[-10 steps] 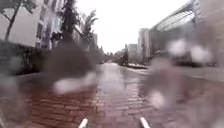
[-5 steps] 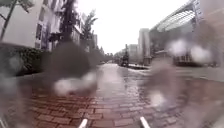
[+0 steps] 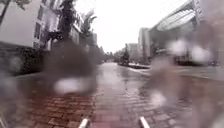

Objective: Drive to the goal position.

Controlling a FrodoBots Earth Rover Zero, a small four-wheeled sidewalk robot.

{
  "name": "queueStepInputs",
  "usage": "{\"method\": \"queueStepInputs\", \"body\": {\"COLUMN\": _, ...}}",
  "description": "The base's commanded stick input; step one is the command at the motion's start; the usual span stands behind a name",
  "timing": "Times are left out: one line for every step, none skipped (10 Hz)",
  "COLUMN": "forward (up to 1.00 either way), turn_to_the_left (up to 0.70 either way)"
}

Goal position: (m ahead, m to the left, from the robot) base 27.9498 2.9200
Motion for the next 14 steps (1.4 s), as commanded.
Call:
{"method": "queueStepInputs", "body": {"forward": 0.70, "turn_to_the_left": 0.00}}
{"method": "queueStepInputs", "body": {"forward": 0.70, "turn_to_the_left": 0.00}}
{"method": "queueStepInputs", "body": {"forward": 0.70, "turn_to_the_left": 0.00}}
{"method": "queueStepInputs", "body": {"forward": 0.70, "turn_to_the_left": 0.00}}
{"method": "queueStepInputs", "body": {"forward": 0.70, "turn_to_the_left": 0.00}}
{"method": "queueStepInputs", "body": {"forward": 0.70, "turn_to_the_left": 0.00}}
{"method": "queueStepInputs", "body": {"forward": 0.70, "turn_to_the_left": 0.00}}
{"method": "queueStepInputs", "body": {"forward": 0.70, "turn_to_the_left": 0.00}}
{"method": "queueStepInputs", "body": {"forward": 0.70, "turn_to_the_left": 0.00}}
{"method": "queueStepInputs", "body": {"forward": 0.70, "turn_to_the_left": 0.00}}
{"method": "queueStepInputs", "body": {"forward": 0.70, "turn_to_the_left": 0.00}}
{"method": "queueStepInputs", "body": {"forward": 0.70, "turn_to_the_left": 0.00}}
{"method": "queueStepInputs", "body": {"forward": 0.70, "turn_to_the_left": 0.00}}
{"method": "queueStepInputs", "body": {"forward": 0.70, "turn_to_the_left": 0.00}}
